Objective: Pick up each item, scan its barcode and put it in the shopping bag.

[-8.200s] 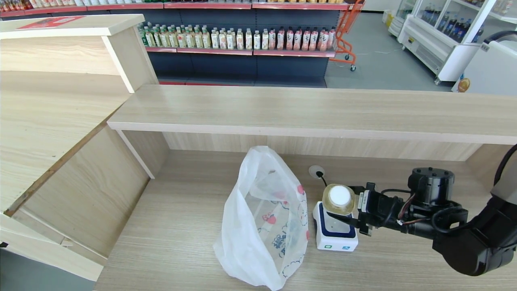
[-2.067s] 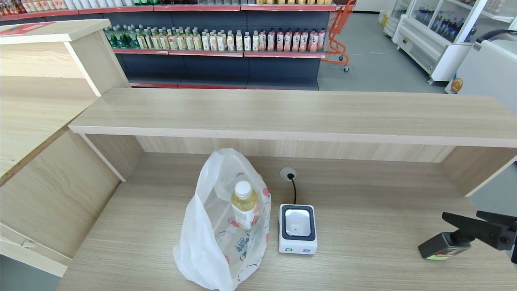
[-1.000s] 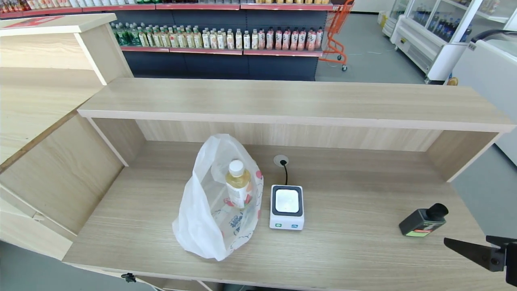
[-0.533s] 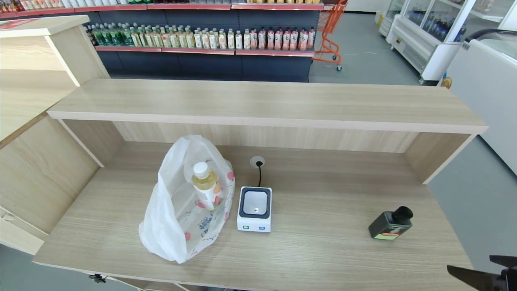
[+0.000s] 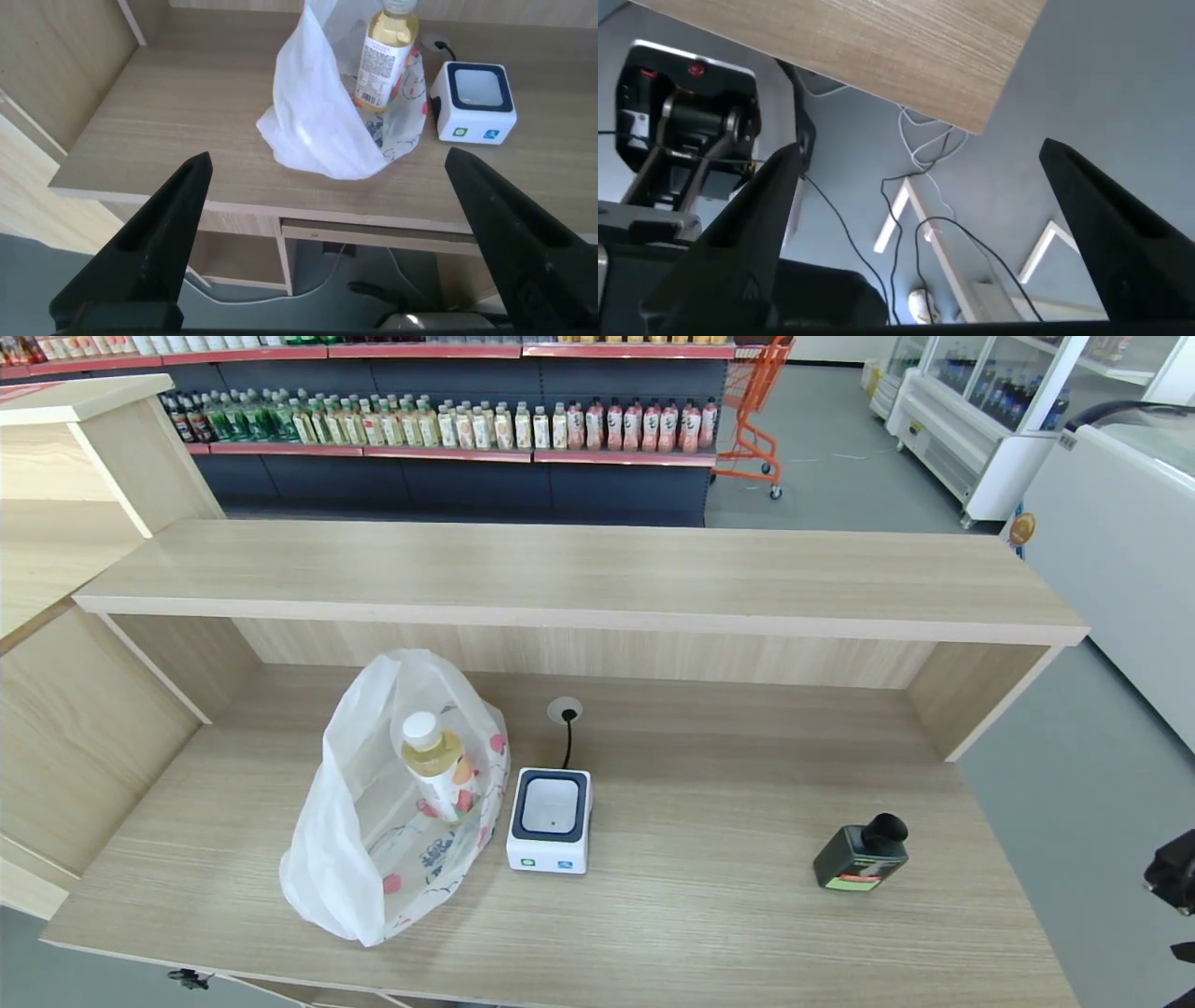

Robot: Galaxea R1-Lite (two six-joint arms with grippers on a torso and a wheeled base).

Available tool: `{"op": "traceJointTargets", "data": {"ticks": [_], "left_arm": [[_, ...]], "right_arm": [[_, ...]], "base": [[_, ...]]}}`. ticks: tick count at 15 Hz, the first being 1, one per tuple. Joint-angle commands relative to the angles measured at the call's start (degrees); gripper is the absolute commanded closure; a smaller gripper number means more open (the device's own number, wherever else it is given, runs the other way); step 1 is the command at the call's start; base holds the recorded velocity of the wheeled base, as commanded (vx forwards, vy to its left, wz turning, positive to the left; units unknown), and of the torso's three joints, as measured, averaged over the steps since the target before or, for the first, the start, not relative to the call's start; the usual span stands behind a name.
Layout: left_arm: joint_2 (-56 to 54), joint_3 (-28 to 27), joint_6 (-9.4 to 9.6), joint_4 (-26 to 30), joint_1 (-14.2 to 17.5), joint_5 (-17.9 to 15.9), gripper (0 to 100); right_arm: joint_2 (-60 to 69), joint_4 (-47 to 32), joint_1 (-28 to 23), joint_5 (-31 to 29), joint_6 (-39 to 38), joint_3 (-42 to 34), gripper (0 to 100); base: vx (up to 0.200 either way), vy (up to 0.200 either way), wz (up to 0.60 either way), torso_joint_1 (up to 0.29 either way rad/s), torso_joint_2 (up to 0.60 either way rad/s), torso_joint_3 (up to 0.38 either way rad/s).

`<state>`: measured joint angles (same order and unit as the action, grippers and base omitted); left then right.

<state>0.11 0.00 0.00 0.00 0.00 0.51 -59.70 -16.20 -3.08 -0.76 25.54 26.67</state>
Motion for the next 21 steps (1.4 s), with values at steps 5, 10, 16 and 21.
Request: {"op": "traceJointTargets", "data": {"ticks": [5,10,16,21], "left_arm": [[-0.02,0.00,0.00,0.00,0.00,0.02,0],[-0.02,0.00,0.00,0.00,0.00,0.02,0],[-0.02,0.00,0.00,0.00,0.00,0.02,0],[-0.02,0.00,0.00,0.00,0.00,-0.07,0]], "right_arm": [[-16.06,12.77,1.15,-2.41,3.38,-0.83,0],[-30.83,33.87,1.50,4.62,6.89,-4.09,0],[-38.92,36.86,7.65,9.02,8.91,2.33,0],[-44.01,41.16,9.41,9.02,12.69,4.62,0]], "base": [[0.000,0.000,0.00,0.000,0.00,0.000],[0.000,0.000,0.00,0.000,0.00,0.000],[0.000,0.000,0.00,0.000,0.00,0.000],[0.000,0.000,0.00,0.000,0.00,0.000]]}}
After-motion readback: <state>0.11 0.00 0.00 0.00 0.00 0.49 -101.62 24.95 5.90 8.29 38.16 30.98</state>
